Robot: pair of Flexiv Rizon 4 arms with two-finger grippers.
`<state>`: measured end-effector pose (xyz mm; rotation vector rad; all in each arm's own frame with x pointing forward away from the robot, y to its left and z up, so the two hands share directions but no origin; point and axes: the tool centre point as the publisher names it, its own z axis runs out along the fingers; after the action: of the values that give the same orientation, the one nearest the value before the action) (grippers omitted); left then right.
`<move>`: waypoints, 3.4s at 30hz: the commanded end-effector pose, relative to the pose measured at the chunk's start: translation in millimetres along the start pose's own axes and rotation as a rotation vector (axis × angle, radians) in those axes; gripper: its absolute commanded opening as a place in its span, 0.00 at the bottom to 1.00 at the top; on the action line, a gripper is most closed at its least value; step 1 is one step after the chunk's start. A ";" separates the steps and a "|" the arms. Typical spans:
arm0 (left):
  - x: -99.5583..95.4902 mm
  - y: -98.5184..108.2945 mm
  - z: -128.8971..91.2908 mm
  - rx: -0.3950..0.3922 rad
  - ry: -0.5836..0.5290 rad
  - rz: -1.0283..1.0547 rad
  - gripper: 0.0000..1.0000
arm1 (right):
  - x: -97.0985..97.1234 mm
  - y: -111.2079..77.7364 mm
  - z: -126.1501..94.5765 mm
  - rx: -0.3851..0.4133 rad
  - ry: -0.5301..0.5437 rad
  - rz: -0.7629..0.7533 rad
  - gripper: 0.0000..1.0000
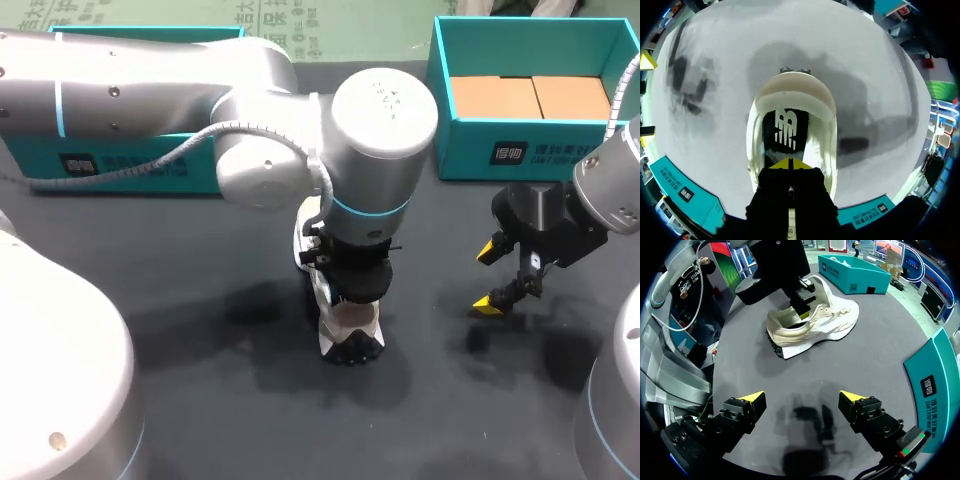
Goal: Take the shoe out of the shoebox, open the shoe tongue, remove and reinsert the insole, then place the shoe into the shoebox
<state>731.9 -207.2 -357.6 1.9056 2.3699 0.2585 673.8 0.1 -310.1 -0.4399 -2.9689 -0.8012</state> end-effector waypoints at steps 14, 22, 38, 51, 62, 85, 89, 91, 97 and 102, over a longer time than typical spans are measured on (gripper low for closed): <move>8.8 10.9 -1.1 0.034 0.037 -0.009 1.00 | 1.3 -0.3 0.0 0.001 -0.002 0.000 1.00; 12.3 1.1 -0.1 0.054 0.044 0.036 1.00 | 1.3 -0.3 0.0 0.001 -0.002 0.000 1.00; 9.8 17.6 -9.1 0.118 0.016 0.053 1.00 | 1.3 -0.3 0.0 0.001 -0.002 0.000 1.00; 8.3 42.0 -15.9 0.263 -0.049 0.047 1.00 | 1.3 -0.3 0.0 0.001 -0.002 0.000 1.00; 8.3 58.2 -23.7 0.232 -0.064 -0.027 1.00 | 1.3 -0.3 0.0 0.001 -0.002 0.000 1.00; 20.6 106.6 -69.1 0.256 -0.099 -0.024 0.35 | 1.3 -0.3 0.0 0.001 -0.002 0.000 1.00; 15.7 98.4 -65.9 0.269 -0.095 0.000 0.30 | 1.3 -0.3 0.0 0.001 -0.002 0.000 1.00; 13.9 95.1 -63.4 0.282 -0.089 0.013 0.30 | 1.3 -0.3 0.0 0.001 -0.002 0.000 1.00; 10.2 80.5 -51.9 0.327 -0.075 0.048 0.29 | 1.3 -0.3 0.0 0.001 -0.002 0.000 1.00; 5.2 60.8 -35.8 0.368 -0.048 0.089 0.27 | 1.3 -0.3 0.0 0.001 -0.002 0.000 1.00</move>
<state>781.6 -182.0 -298.2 2.1250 2.4308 -0.2324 673.8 0.1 -310.1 -0.4398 -2.9690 -0.8012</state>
